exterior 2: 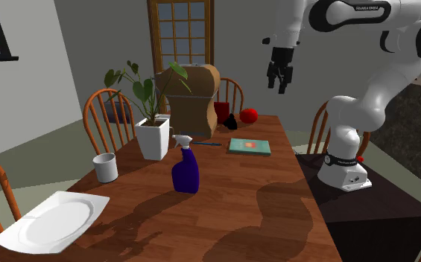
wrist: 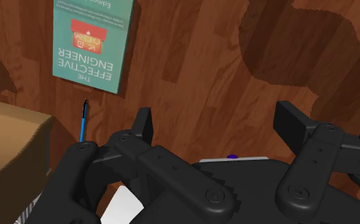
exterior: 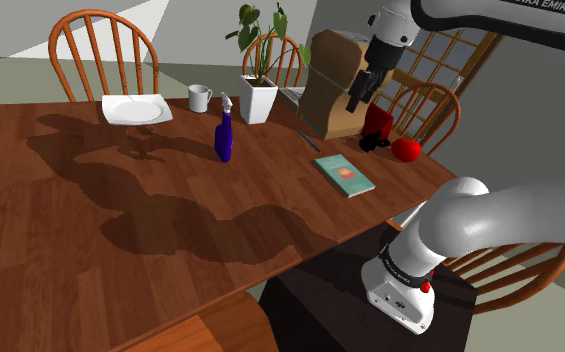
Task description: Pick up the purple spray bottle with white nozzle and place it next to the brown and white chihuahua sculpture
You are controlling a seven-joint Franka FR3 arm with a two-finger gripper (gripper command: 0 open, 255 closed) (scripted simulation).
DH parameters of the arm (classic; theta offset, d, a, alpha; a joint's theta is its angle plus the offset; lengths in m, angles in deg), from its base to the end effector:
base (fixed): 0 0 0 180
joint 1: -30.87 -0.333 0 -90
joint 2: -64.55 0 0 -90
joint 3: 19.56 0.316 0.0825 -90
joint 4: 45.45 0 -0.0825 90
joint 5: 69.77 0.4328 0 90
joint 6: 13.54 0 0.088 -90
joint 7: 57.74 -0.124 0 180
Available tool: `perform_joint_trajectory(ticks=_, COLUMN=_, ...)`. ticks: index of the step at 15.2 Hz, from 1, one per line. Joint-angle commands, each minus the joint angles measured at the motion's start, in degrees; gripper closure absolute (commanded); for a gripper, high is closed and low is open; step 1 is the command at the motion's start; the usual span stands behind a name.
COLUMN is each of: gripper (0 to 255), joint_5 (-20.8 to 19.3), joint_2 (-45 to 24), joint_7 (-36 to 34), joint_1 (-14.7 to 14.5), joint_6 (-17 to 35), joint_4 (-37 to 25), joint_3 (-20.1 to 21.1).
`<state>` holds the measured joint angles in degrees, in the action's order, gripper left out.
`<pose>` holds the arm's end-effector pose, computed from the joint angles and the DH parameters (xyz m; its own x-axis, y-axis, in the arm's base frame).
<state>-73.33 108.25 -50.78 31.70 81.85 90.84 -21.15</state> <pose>0.3708 -0.0244 0.5617 0.9949 0.0916 0.0430 0.0895 -0.9948 0.0485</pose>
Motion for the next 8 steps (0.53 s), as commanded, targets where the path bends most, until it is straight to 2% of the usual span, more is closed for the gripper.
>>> perform_joint_trajectory(ticks=1, gripper=0, joint_5=0.00, joint_2=0.00, joint_7=0.00, joint_1=0.00, joint_6=0.00, joint_4=0.00, joint_3=0.00)
perform_joint_trajectory(ticks=8, gripper=0, joint_5=2.34, joint_2=-14.26, joint_7=-6.67, joint_1=-0.73, joint_6=8.24, joint_4=-5.71, joint_3=3.55)
